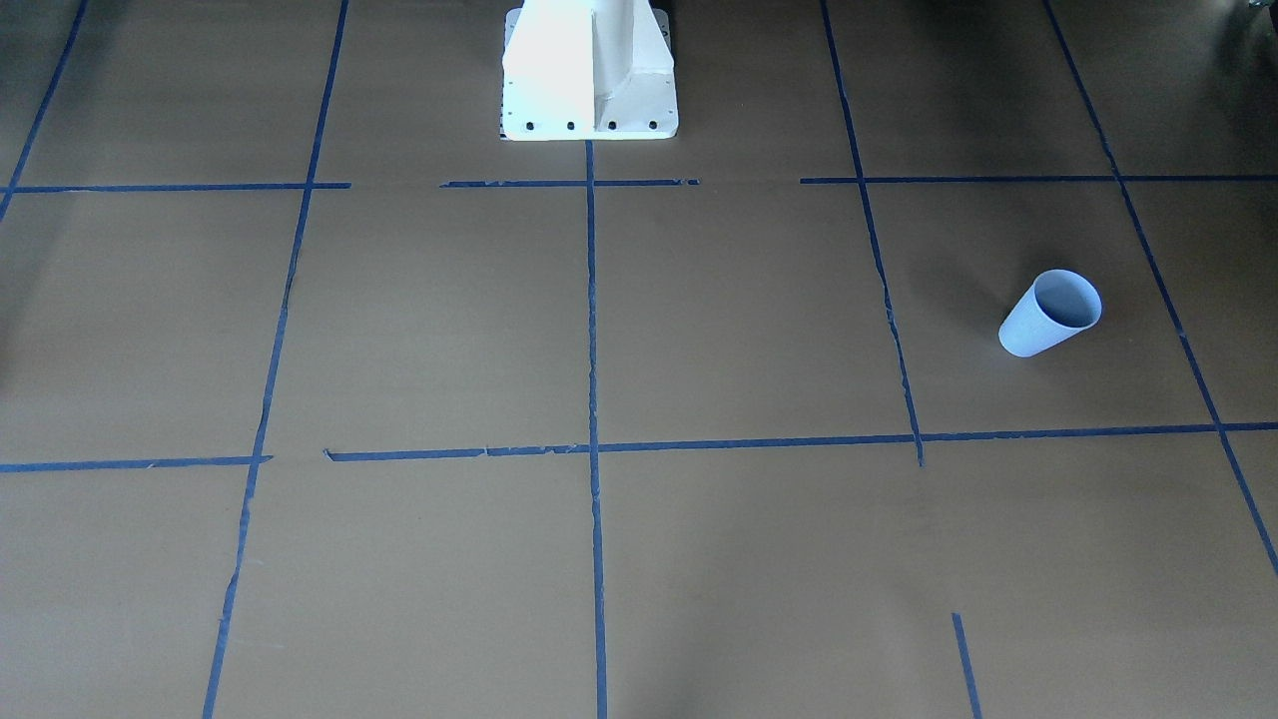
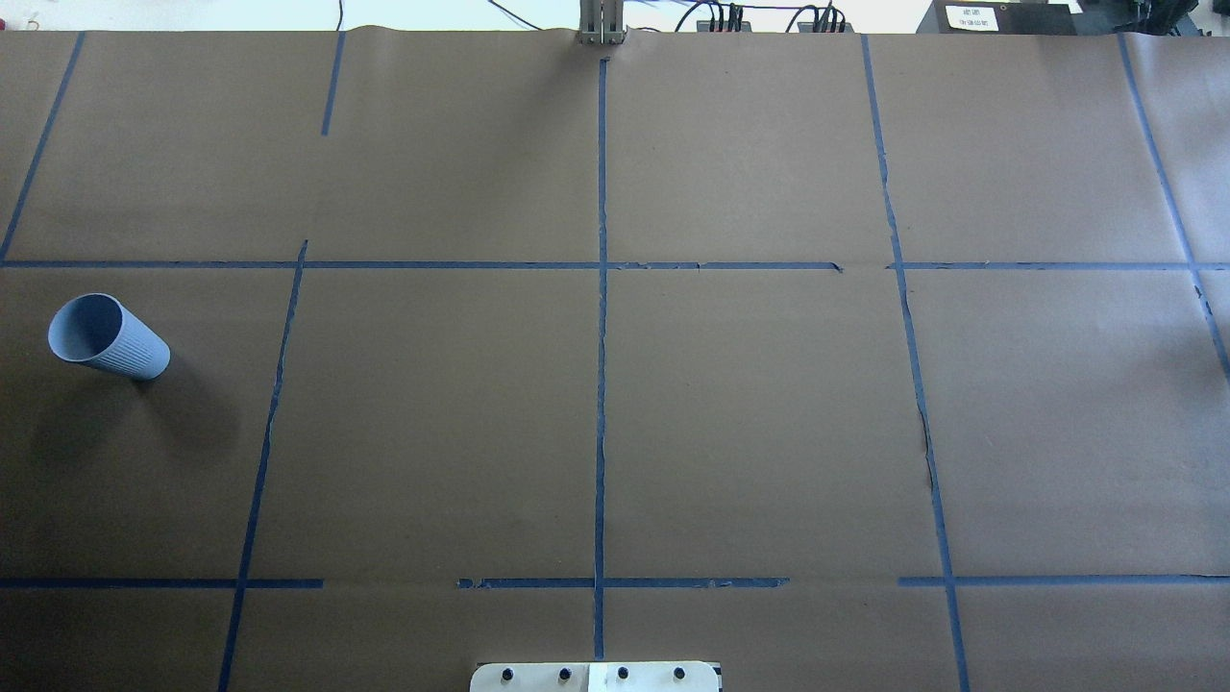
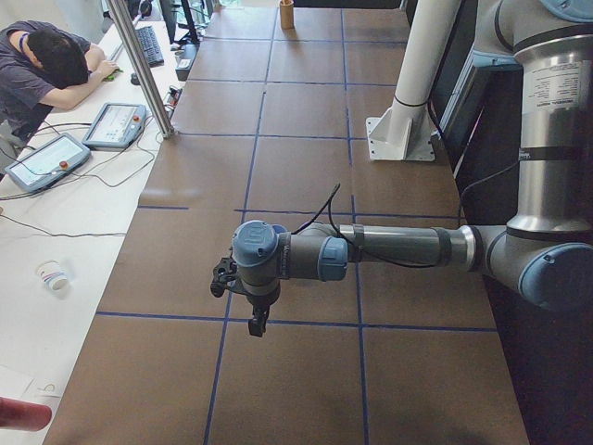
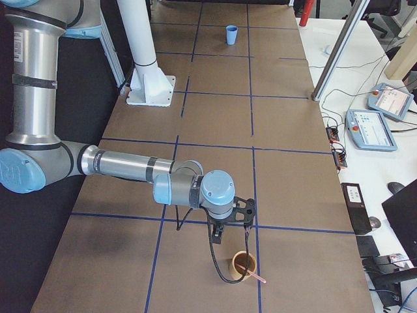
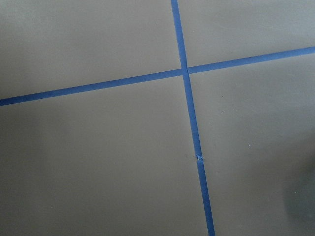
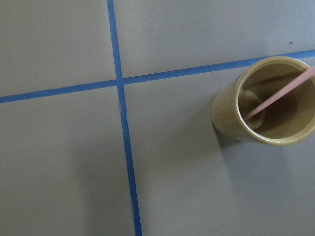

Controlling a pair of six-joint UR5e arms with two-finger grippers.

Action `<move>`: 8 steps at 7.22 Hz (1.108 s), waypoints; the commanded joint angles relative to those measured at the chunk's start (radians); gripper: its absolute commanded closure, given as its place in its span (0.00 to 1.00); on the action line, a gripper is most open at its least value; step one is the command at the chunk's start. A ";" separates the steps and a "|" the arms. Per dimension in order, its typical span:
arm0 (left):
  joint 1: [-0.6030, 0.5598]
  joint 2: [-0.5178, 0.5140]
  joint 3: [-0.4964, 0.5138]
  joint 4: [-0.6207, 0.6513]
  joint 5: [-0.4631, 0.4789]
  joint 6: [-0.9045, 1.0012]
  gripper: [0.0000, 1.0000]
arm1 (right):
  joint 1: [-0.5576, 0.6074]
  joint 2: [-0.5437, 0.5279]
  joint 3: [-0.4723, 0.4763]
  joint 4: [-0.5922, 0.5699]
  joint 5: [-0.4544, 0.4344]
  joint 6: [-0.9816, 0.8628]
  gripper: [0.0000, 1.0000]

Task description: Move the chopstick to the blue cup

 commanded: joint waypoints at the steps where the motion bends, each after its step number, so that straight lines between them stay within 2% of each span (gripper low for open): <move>1: 0.003 -0.007 -0.032 0.001 -0.003 -0.009 0.00 | 0.000 0.001 0.002 0.000 0.001 0.001 0.00; 3: 0.018 -0.019 -0.055 -0.002 -0.032 -0.008 0.00 | 0.000 -0.001 -0.001 0.000 0.001 -0.002 0.00; 4: 0.074 -0.015 -0.096 0.001 -0.058 -0.014 0.00 | 0.000 -0.001 -0.001 0.002 0.001 0.000 0.00; 7: 0.203 -0.007 -0.217 -0.022 -0.059 -0.365 0.00 | 0.000 -0.001 0.002 0.002 0.001 -0.002 0.00; 8: 0.263 -0.009 -0.204 -0.102 -0.055 -0.500 0.00 | 0.000 -0.001 0.003 0.002 0.002 -0.002 0.00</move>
